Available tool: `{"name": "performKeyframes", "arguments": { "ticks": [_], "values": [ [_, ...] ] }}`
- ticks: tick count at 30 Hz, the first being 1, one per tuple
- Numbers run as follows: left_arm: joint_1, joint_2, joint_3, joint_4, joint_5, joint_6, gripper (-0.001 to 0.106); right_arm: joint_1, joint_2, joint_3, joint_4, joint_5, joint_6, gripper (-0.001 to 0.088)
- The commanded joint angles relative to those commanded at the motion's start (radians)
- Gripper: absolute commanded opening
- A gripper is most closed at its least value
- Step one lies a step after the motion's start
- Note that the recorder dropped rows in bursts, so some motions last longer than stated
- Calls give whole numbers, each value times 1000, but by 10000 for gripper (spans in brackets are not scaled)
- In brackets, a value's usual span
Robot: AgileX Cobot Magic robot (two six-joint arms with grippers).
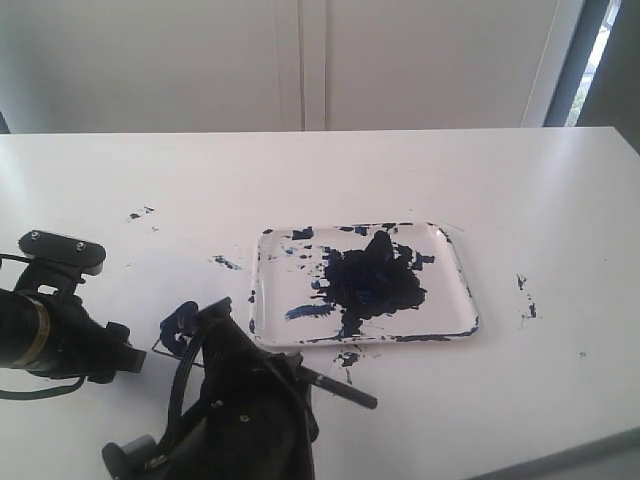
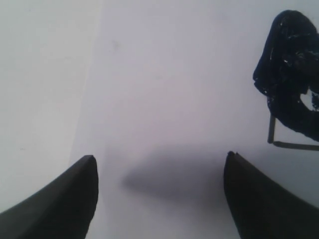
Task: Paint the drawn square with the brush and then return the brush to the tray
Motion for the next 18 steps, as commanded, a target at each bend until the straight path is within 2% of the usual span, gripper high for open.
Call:
{"name": "performKeyframes", "arguments": {
  "ticks": [10, 18],
  "values": [
    [0, 0, 0, 0, 0, 0, 749, 55, -39, 0, 12, 0, 10, 0],
    [0, 0, 0, 0, 0, 0, 749, 55, -58, 0, 14, 0, 10, 0]
  ]
}}
